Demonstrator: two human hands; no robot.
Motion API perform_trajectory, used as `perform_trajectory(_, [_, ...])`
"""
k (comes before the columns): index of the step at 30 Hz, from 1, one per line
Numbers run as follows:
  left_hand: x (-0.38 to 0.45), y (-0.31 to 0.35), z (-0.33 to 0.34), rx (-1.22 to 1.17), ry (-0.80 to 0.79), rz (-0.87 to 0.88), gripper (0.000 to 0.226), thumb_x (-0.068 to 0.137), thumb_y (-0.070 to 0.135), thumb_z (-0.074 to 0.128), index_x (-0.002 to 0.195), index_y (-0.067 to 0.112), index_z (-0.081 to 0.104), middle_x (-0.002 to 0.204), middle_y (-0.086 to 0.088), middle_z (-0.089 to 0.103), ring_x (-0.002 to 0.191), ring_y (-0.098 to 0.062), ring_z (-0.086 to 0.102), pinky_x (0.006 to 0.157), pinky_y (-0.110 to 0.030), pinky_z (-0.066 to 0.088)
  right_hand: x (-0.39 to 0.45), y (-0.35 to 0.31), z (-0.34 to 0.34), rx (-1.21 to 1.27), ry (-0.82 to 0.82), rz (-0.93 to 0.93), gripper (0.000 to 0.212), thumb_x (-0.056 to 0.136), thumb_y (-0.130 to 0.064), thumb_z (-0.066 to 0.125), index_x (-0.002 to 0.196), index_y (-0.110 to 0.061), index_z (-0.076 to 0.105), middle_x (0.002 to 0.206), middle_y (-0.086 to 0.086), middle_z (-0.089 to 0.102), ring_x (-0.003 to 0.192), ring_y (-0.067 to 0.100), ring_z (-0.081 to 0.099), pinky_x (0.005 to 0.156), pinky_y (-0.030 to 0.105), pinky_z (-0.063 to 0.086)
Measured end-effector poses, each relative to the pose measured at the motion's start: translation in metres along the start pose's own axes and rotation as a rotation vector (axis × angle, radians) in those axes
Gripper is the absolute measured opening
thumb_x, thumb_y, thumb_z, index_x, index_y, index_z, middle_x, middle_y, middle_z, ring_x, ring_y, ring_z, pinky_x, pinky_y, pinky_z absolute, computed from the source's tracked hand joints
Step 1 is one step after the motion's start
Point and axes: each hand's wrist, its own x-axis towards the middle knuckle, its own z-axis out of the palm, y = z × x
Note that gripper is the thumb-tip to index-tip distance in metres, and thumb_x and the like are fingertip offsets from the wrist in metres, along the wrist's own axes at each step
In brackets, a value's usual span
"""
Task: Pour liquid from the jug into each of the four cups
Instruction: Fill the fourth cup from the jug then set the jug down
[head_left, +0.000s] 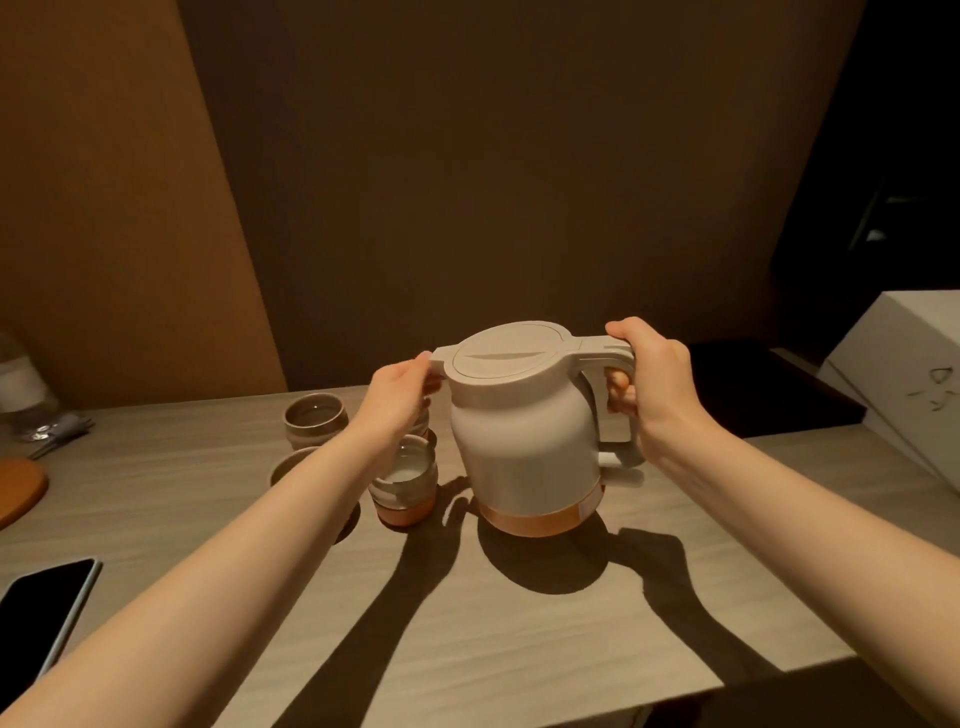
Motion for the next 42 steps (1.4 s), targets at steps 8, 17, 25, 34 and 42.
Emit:
perform_trajectory(8, [-0.027,0.013,0.025,-0.351,-0.157,-0.2,0.065,0.097,0.055,0.031,0.142,0.009,0.042,0.142,-0.006,0.05,0.129,-0.022,0.046,0.108,-0.035,0.031,-0.001,0.002,-0.013,0.028,0.047,-0.01,0.04,0.093,-0.031,0.054,0.057,-0.013,0.056,0.044,-0.002,0.043,0.039,0.007,0.038,0.044,0.021,0.034])
perform_trajectory(17, [-0.006,0.014,0.056,-0.234,-0.173,-0.203,0.067,0.09,0.062,0.043,0.145,0.024,0.038,0.15,0.003,0.039,0.138,-0.021,0.032,0.111,-0.039,0.024,0.028,0.036,-0.009,0.09,0.099,0.039,0.04,0.093,-0.029,0.055,0.057,-0.011,0.057,0.045,0.0,0.046,0.042,0.01,0.043,0.046,0.024,0.035])
perform_trajectory(25, [0.017,-0.001,0.069,-0.267,0.001,-0.284,0.062,0.085,0.053,0.06,0.134,0.018,0.05,0.089,0.011,0.053,0.074,-0.004,0.043,0.082,-0.03,0.031,0.06,0.079,0.006,0.088,0.116,0.093,0.036,0.095,-0.027,0.054,0.066,-0.008,0.063,0.043,-0.003,0.05,0.038,0.005,0.045,0.043,0.021,0.035])
perform_trajectory(34, [0.032,-0.021,0.07,-0.253,0.059,-0.284,0.055,0.081,0.052,0.065,0.124,0.019,0.059,0.105,0.007,0.062,0.087,-0.009,0.052,0.066,-0.029,0.036,0.079,0.106,0.015,0.121,0.09,0.115,0.035,0.094,-0.024,0.055,0.063,-0.009,0.061,0.045,0.0,0.048,0.037,0.007,0.042,0.04,0.022,0.033])
perform_trajectory(42, [0.039,-0.03,0.072,-0.227,0.09,-0.277,0.06,0.081,0.051,0.066,0.13,0.018,0.052,0.11,0.005,0.059,0.089,-0.011,0.051,0.077,-0.033,0.035,0.086,0.119,0.015,0.128,0.067,0.121,0.035,0.095,-0.024,0.053,0.066,-0.007,0.06,0.044,-0.001,0.048,0.037,0.007,0.042,0.041,0.022,0.034])
